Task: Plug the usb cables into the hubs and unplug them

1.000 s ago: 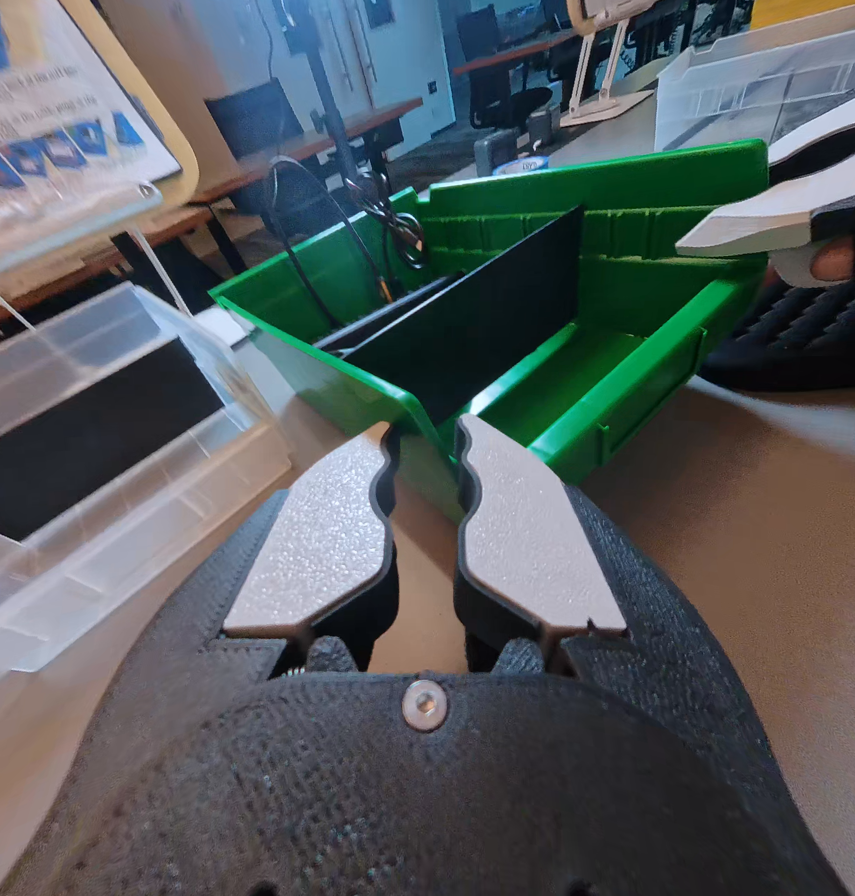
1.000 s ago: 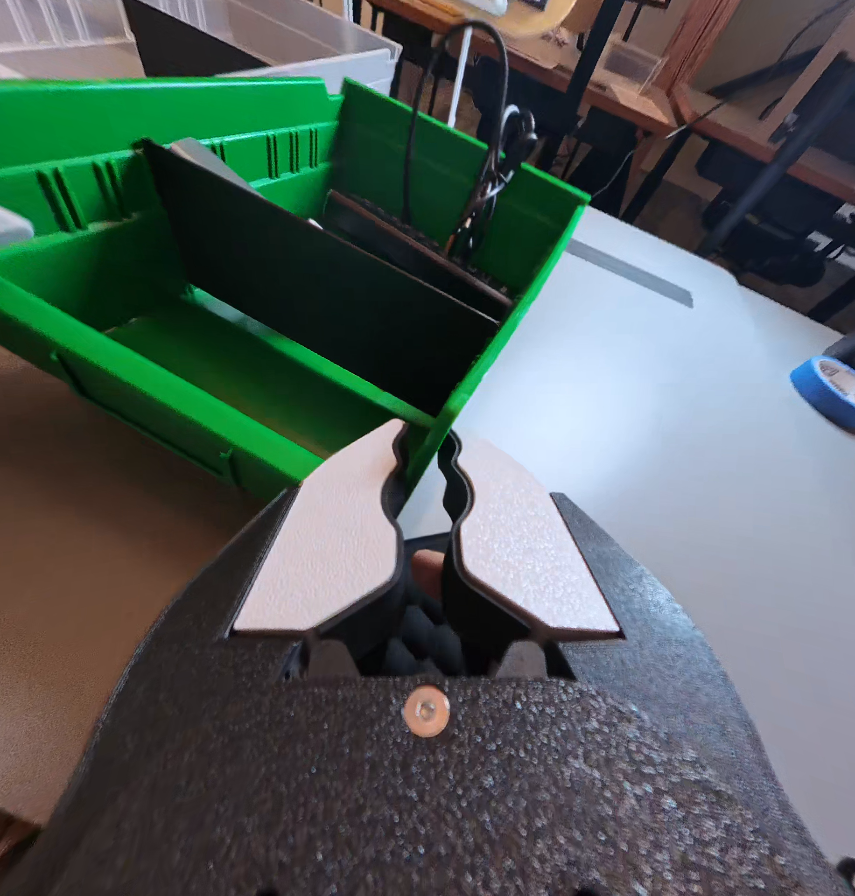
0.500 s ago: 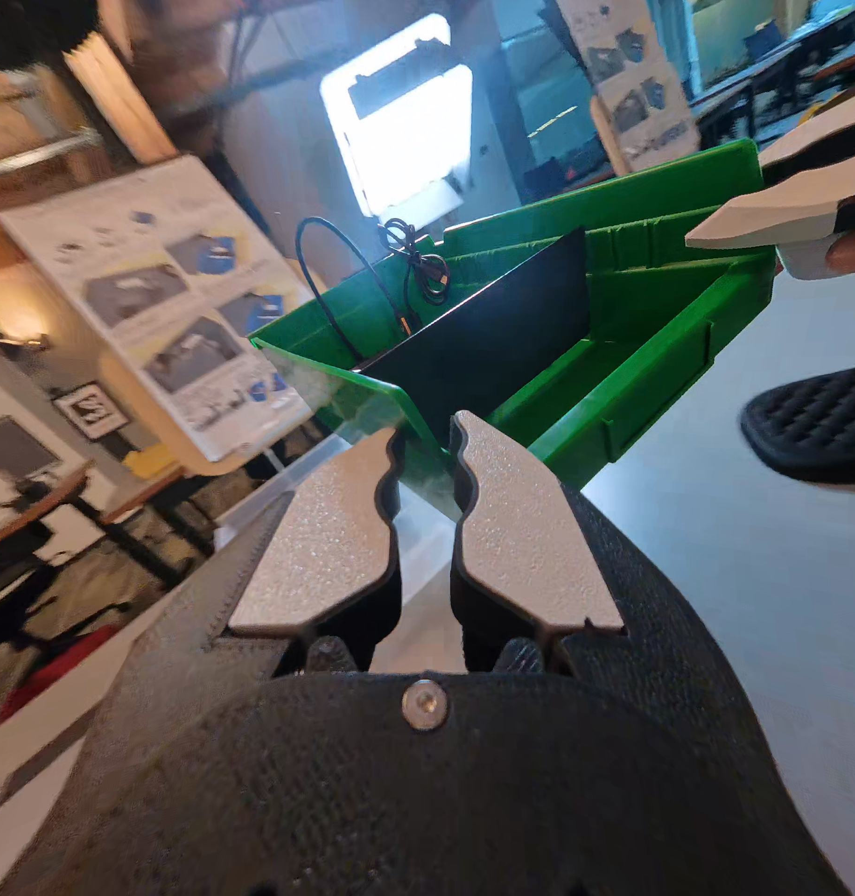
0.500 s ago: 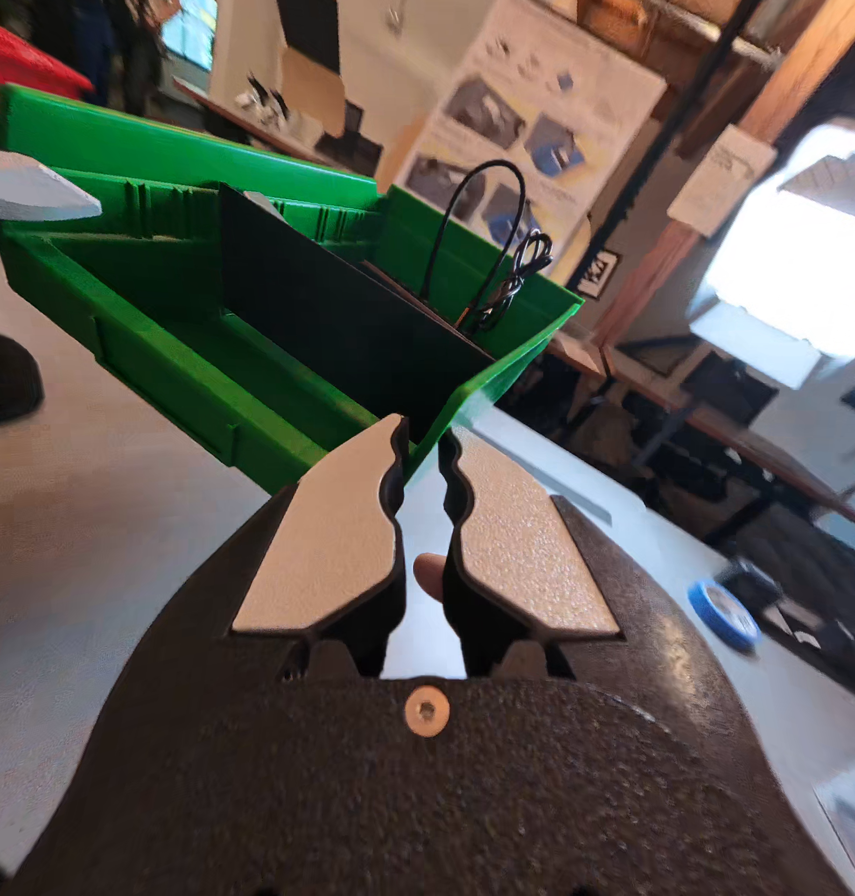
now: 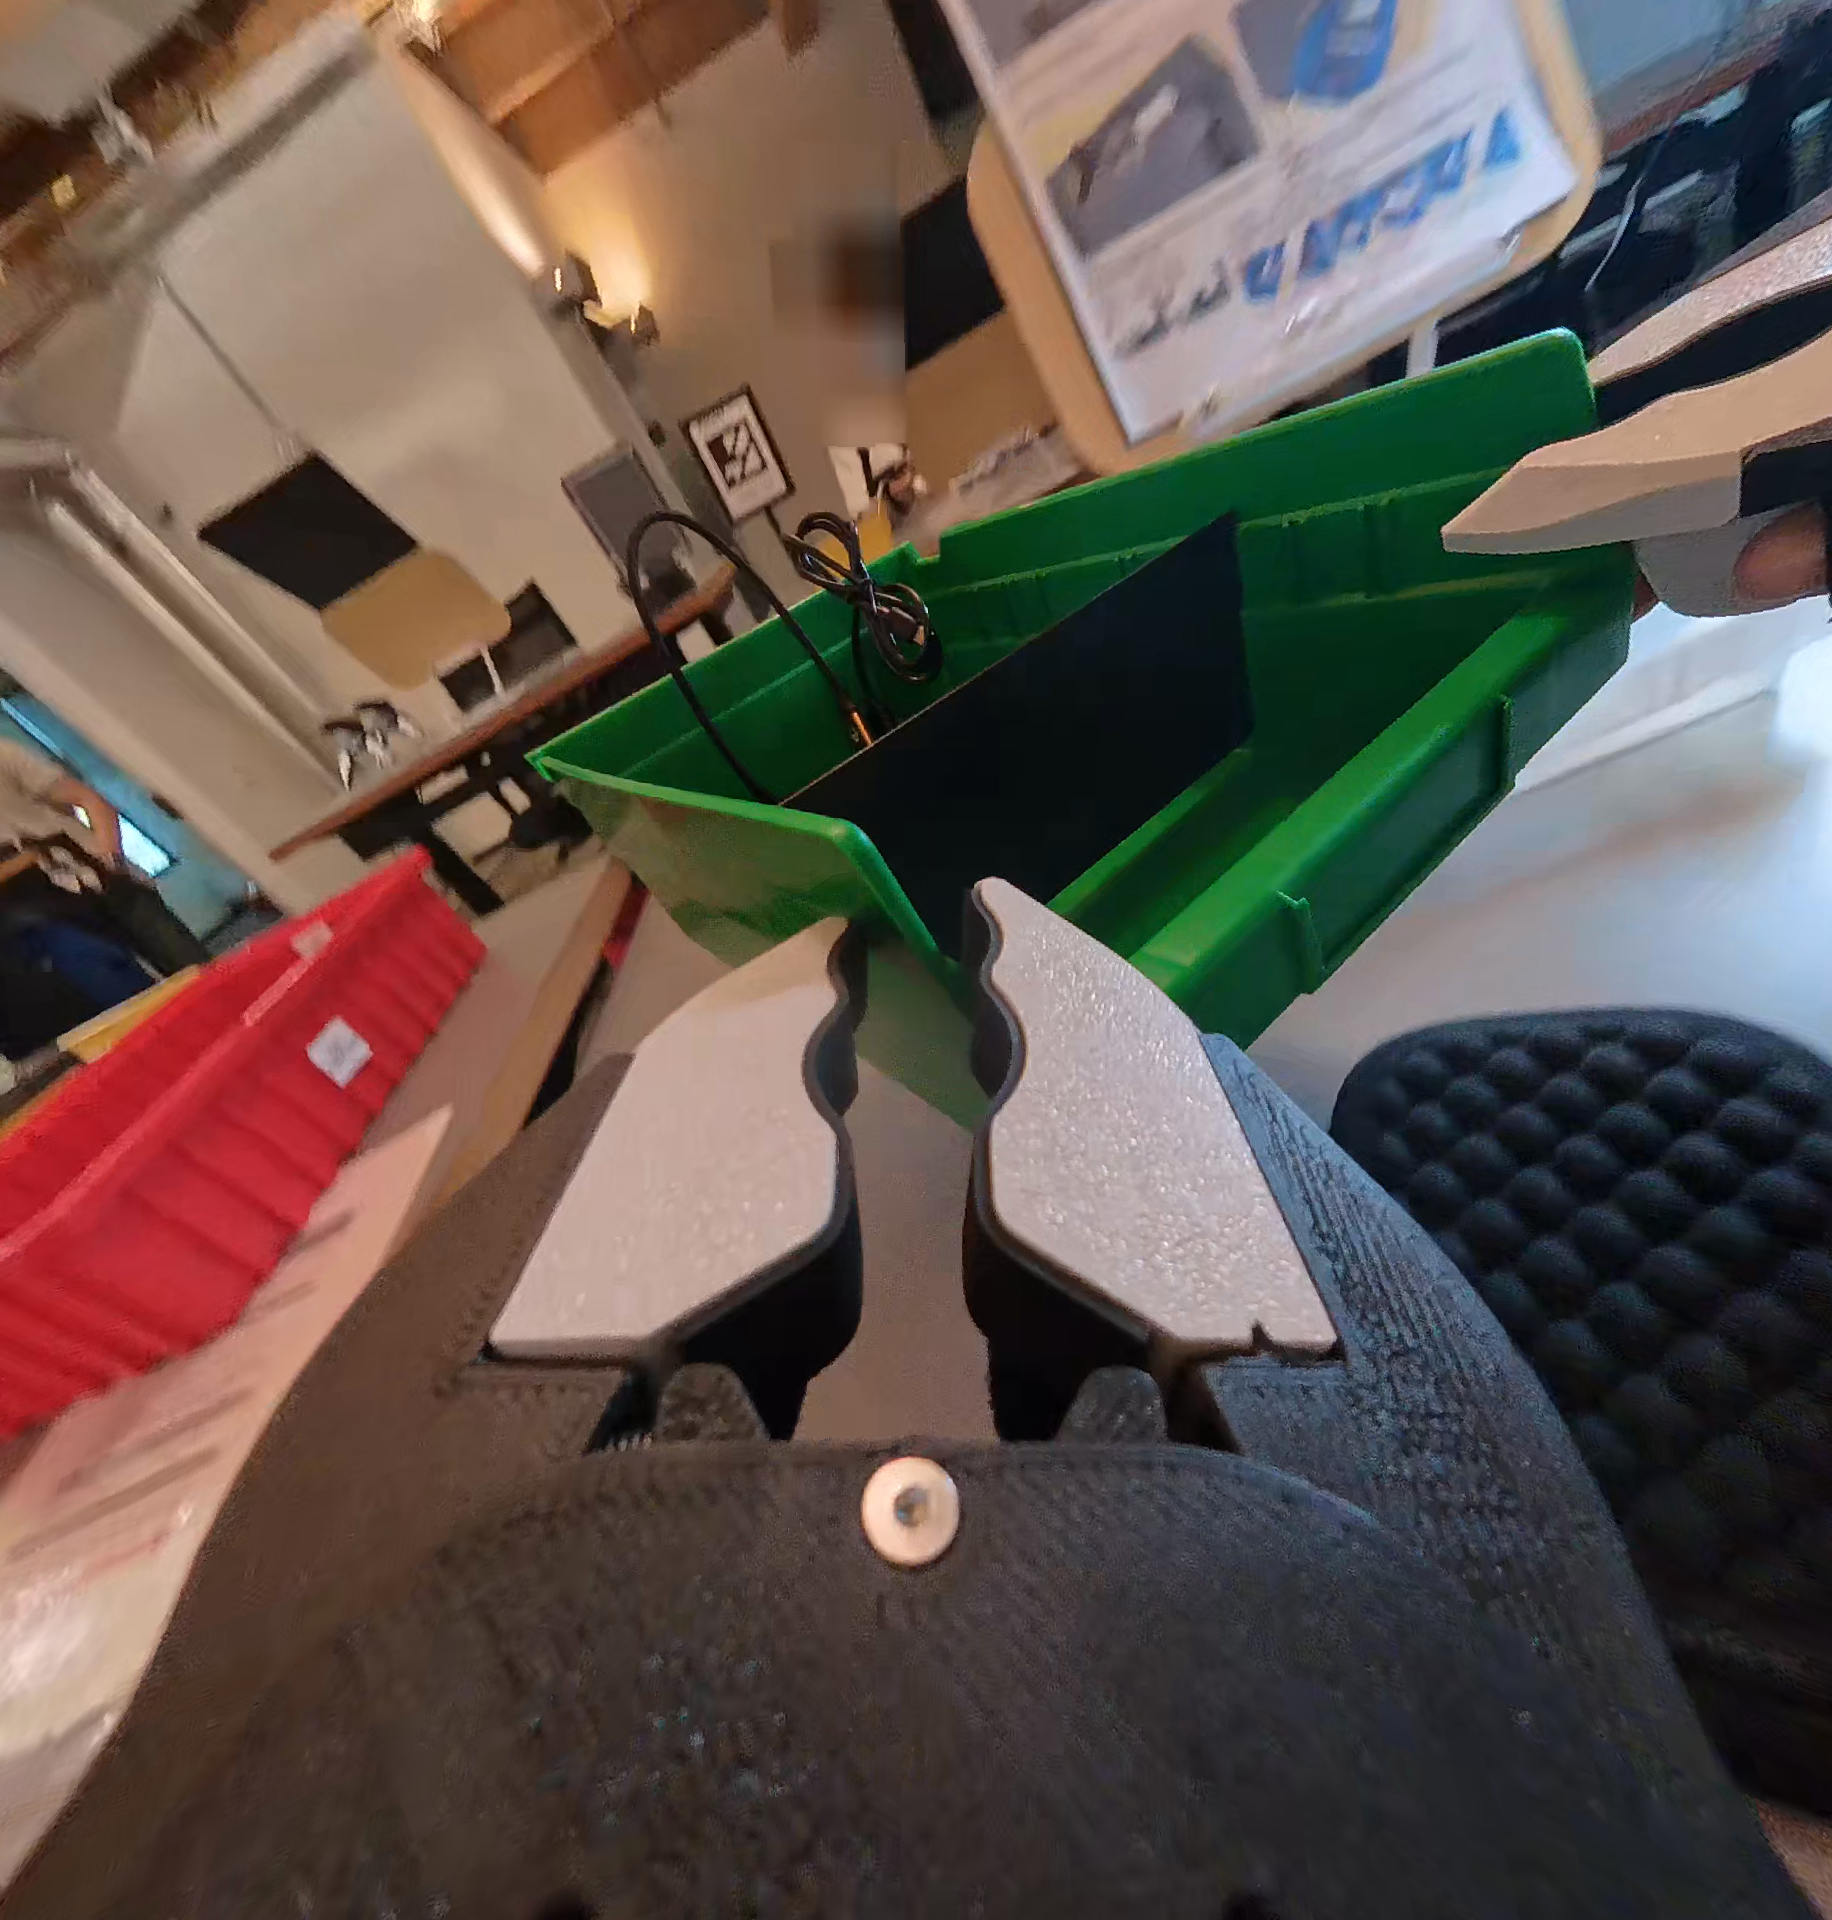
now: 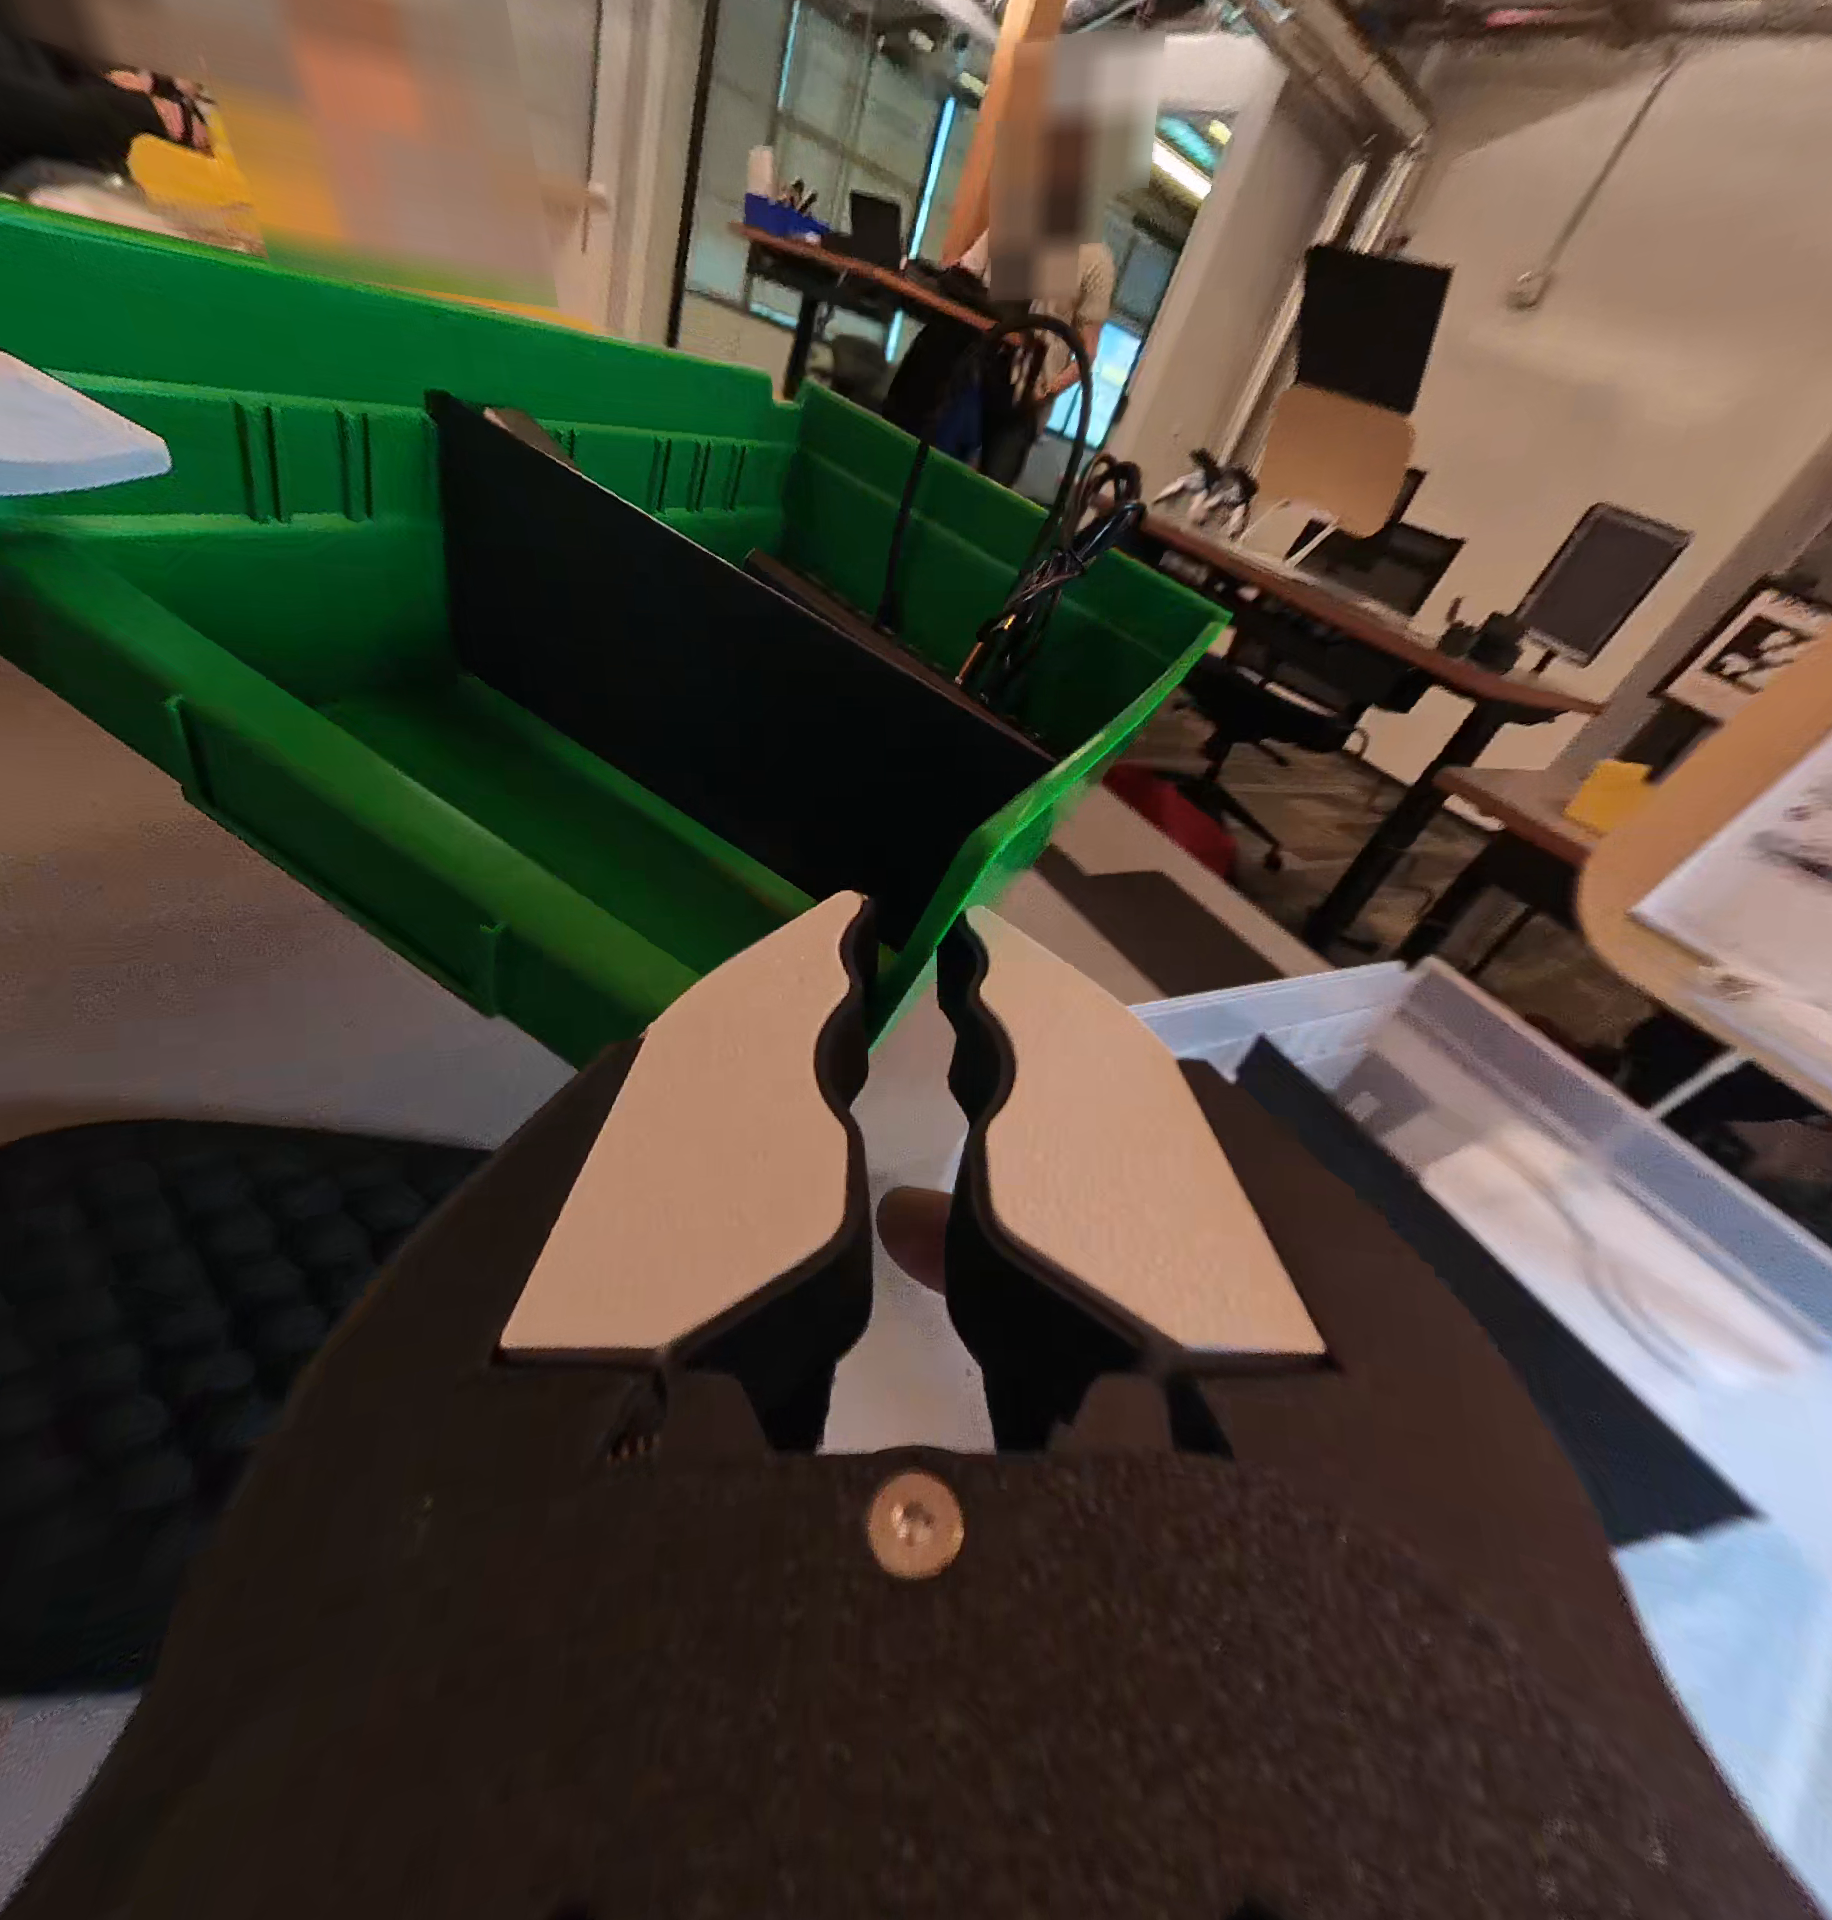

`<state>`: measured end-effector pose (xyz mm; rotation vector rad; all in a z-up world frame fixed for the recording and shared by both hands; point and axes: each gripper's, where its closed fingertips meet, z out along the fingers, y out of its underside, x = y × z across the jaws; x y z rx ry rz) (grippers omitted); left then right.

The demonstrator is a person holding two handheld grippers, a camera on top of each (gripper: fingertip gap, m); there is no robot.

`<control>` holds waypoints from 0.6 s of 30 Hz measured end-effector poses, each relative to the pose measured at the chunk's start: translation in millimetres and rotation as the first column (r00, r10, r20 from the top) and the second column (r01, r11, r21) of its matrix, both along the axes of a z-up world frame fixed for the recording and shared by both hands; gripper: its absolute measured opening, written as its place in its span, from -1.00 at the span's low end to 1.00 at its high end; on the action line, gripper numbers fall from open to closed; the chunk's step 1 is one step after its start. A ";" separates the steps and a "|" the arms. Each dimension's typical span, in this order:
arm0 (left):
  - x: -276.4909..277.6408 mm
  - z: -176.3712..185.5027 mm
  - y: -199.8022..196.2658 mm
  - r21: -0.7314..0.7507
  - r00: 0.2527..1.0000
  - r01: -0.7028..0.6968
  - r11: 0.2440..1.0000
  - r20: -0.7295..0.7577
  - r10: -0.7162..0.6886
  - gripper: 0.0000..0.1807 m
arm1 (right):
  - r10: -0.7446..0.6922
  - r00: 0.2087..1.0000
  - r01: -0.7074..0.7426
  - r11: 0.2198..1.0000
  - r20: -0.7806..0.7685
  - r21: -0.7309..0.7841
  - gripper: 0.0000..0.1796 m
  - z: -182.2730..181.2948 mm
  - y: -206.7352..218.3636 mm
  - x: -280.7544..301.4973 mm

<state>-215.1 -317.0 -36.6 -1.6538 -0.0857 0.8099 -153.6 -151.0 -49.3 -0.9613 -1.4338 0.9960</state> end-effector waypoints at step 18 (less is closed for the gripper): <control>-74.8 -50.1 21.8 0.101 0.986 -0.015 0.995 0.169 -0.003 -0.64 | -0.062 0.870 -0.008 0.990 0.489 0.141 -0.39 -94.0 59.2 -20.9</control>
